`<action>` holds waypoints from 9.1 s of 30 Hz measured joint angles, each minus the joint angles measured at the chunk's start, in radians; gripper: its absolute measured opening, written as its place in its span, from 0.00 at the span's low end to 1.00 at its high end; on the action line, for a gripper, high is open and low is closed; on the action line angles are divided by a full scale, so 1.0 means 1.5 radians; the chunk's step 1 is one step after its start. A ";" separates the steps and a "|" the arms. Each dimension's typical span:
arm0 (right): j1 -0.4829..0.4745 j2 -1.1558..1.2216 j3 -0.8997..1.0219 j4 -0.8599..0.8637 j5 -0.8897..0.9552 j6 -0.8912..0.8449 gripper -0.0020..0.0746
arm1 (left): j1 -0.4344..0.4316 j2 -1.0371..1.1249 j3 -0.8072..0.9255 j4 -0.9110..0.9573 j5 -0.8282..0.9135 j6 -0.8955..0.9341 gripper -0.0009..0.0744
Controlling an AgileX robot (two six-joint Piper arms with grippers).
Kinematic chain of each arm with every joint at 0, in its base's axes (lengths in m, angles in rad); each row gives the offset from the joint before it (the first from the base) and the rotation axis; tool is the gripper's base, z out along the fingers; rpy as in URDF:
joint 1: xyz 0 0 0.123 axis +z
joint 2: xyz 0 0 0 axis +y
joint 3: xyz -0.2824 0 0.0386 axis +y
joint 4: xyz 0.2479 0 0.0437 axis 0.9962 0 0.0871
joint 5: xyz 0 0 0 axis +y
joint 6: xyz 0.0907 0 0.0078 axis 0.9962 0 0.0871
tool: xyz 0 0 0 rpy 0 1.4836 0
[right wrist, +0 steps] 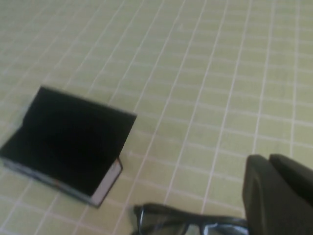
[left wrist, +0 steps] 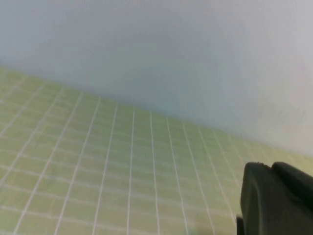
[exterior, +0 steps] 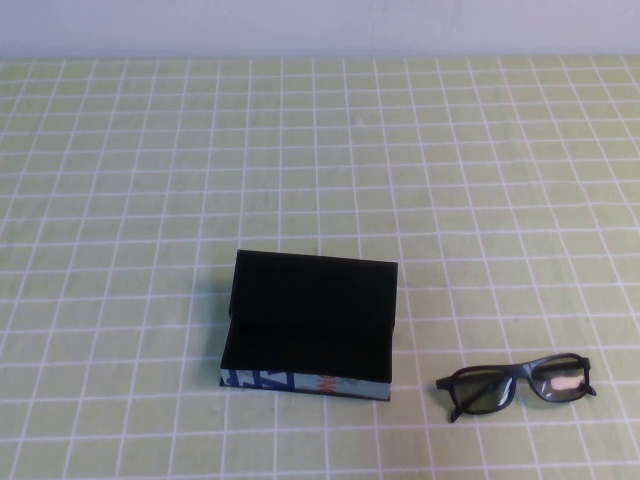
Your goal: Return glasses to glasses case
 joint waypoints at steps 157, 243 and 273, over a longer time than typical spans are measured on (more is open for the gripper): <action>0.196 0.922 -0.853 -0.076 0.308 -0.028 0.01 | -0.252 0.864 -0.088 -0.740 -0.037 1.023 0.01; 0.287 -0.011 -0.158 -0.223 0.097 0.115 0.00 | -0.305 0.106 -0.092 0.035 0.270 0.137 0.01; 0.287 -0.296 0.225 -0.206 -0.052 0.236 0.00 | -0.305 0.105 -0.055 0.018 0.213 0.133 0.01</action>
